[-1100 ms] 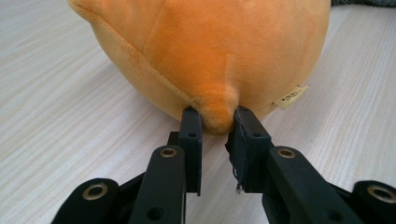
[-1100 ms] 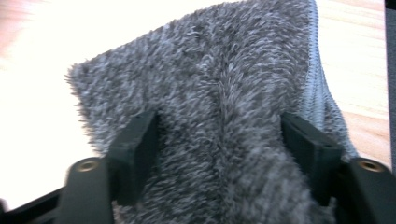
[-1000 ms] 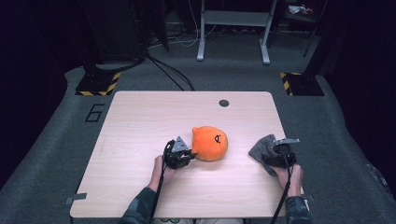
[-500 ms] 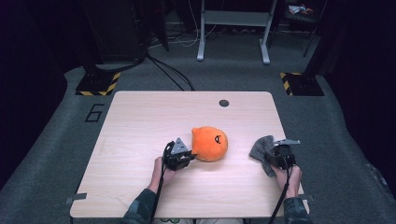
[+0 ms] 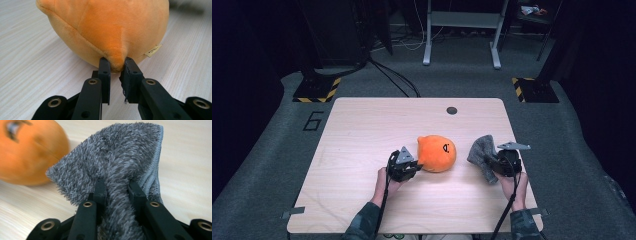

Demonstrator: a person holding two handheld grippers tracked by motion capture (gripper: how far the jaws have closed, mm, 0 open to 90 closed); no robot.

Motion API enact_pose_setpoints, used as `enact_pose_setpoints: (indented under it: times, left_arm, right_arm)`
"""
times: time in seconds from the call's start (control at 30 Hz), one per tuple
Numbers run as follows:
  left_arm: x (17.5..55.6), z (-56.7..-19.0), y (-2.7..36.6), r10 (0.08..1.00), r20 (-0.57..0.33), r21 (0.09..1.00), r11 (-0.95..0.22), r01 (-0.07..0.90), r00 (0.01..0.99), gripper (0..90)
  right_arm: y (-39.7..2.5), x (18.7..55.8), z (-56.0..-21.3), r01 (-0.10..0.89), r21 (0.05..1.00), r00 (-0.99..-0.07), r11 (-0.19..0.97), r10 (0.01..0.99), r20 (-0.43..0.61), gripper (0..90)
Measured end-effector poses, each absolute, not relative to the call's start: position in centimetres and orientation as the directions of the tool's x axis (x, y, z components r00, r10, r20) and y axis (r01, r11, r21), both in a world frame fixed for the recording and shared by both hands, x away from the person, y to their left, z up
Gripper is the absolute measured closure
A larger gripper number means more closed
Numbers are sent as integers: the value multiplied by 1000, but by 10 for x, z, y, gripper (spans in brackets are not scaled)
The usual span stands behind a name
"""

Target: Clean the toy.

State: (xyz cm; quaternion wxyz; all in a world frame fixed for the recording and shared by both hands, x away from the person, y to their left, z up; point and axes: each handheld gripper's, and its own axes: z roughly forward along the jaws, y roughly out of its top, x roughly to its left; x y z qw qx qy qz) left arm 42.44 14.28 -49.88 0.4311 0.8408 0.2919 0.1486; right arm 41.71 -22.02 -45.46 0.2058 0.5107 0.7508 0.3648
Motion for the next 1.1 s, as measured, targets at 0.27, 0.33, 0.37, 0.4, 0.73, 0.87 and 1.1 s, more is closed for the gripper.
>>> enact_pose_setpoints:
  times: [0.27, 0.33, 0.37, 0.4, 0.73, 0.87, 1.1]
  left_arm:
    - [426, -493, 140, 611, 16, 811, -471, 347, 791, 785]
    - [426, -492, 140, 608, 23, 812, -475, 339, 794, 785]
    - [426, -491, 139, 606, 24, 811, -477, 339, 795, 785]
    - [426, -491, 139, 603, 27, 810, -480, 336, 797, 785]
    - [426, -485, 134, 592, 54, 810, -497, 312, 804, 786]
    - [426, -482, 133, 592, 64, 811, -500, 304, 803, 786]
    - [425, -477, 130, 587, 72, 820, -495, 287, 806, 787]
  right_arm:
    - [-185, 425, -430, 575, 776, -476, 260, 877, 59, 724]
    - [-176, 428, -427, 569, 779, -495, 264, 866, 68, 723]
    - [-171, 430, -425, 567, 777, -507, 274, 860, 67, 723]
    - [-166, 432, -424, 563, 779, -511, 275, 857, 67, 722]
    - [-119, 445, -408, 502, 773, -606, 388, 795, -6, 716]
    - [-104, 448, -404, 483, 769, -631, 420, 776, -27, 714]
    - [-80, 453, -404, 468, 749, -658, 469, 751, -59, 713]
